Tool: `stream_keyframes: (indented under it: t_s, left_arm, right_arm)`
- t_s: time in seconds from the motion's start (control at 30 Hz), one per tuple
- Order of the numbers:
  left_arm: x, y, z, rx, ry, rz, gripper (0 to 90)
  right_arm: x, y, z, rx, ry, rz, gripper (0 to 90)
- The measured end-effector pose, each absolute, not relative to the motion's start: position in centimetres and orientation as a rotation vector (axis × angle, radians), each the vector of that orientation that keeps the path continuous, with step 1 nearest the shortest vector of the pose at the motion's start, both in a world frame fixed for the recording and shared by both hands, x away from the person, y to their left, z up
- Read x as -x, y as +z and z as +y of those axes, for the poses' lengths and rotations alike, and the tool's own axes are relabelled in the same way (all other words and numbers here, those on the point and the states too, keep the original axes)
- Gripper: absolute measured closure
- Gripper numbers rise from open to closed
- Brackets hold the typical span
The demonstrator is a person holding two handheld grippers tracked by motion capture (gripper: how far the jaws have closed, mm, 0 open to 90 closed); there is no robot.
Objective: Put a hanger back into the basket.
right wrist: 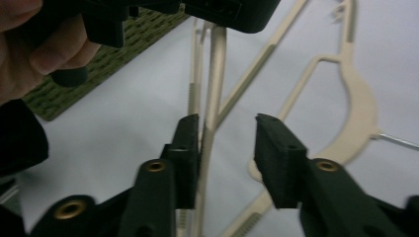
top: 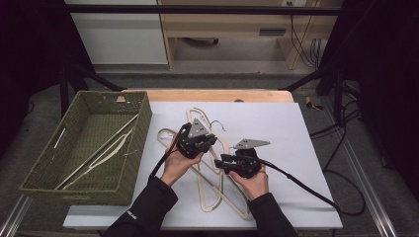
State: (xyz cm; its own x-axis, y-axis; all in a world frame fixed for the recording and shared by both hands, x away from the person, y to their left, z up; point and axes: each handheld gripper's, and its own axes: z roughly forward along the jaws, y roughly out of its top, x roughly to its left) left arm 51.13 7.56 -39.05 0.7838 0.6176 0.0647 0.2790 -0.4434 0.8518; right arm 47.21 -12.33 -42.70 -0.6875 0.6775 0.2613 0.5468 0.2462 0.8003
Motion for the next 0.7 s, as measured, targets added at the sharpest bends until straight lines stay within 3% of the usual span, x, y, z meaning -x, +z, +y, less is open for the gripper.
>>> stream_keyframes:
  t_s: [0.17, 0.37, 0.43, 0.57, 0.7]
  left_arm:
    - [-50.9, -39.0, 8.2, -2.040, 0.452, 0.646, 79.1]
    - [-50.2, -37.9, 10.4, -1.974, 0.425, 0.640, 55.9]
    - [-49.9, -37.4, 11.3, -1.966, 0.432, 0.634, 38.5]
    - [-49.1, -36.6, 13.3, -1.941, 0.426, 0.611, 19.4]
    - [-48.2, -36.0, 15.1, -1.931, 0.397, 0.611, 14.7]
  right_arm:
    - [-47.5, -42.5, -11.5, -1.181, 1.459, 2.416, 83.9]
    - [-47.5, -42.6, -11.4, -1.255, 1.484, 2.395, 87.0]
    - [-47.5, -42.4, -11.4, -1.253, 1.510, 2.392, 87.5]
    - [-47.2, -42.0, -11.8, -1.228, 1.489, 2.399, 87.6]
    - [-46.5, -41.0, -12.4, -1.144, 1.494, 2.421, 87.7]
